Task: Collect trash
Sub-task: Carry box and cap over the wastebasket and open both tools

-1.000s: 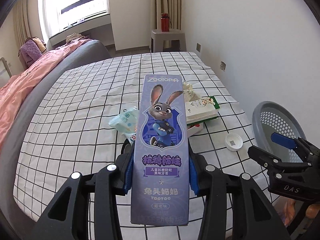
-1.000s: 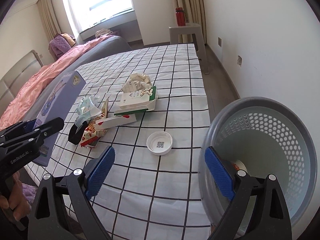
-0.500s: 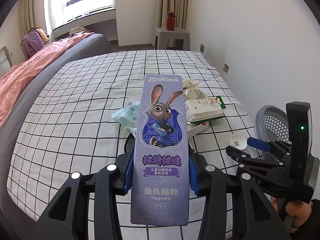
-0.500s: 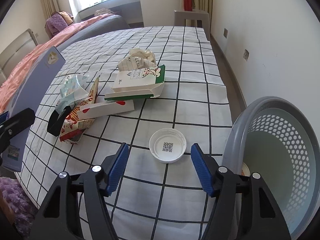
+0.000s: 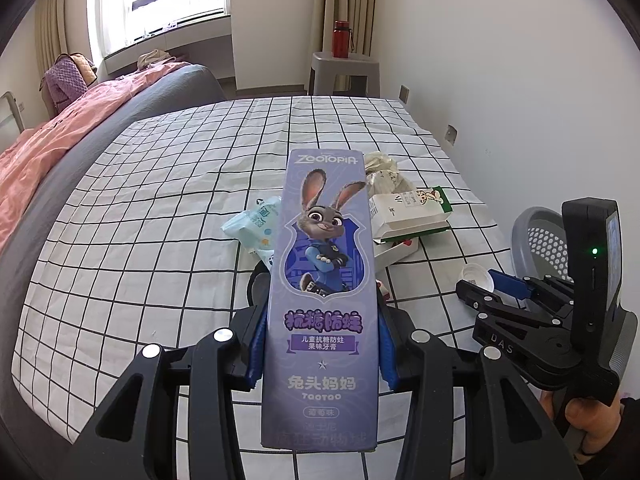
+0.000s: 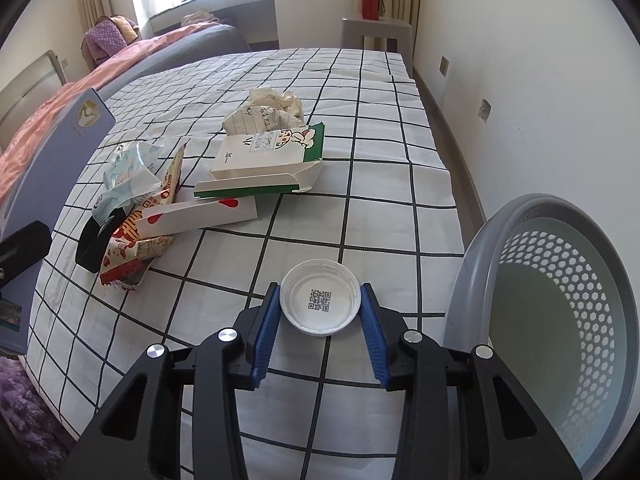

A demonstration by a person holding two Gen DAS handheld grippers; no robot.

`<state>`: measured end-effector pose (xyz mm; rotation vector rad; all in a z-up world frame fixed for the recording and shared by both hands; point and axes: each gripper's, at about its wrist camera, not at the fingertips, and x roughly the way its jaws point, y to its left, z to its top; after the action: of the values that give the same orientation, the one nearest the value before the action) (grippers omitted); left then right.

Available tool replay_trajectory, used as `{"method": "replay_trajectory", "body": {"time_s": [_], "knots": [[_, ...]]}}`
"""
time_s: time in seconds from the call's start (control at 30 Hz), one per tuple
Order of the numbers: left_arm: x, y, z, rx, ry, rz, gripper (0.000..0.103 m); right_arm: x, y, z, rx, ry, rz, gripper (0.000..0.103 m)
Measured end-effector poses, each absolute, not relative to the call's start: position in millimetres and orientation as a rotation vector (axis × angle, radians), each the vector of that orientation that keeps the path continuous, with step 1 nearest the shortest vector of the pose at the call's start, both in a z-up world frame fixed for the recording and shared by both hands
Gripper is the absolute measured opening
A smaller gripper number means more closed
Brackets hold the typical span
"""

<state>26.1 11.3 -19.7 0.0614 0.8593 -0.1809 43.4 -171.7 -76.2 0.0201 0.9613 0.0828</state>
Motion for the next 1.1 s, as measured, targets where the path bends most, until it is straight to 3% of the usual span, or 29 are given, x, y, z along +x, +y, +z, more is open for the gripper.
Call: {"method": "replay_trajectory", "body": {"time_s": [1.1], "knots": [[1.1,-68.0,-24.9,0.163,0.827,-0.326,0.043,-43.5,-280.7,-30.7,0.249,0.862,-0.055,0.039]]}}
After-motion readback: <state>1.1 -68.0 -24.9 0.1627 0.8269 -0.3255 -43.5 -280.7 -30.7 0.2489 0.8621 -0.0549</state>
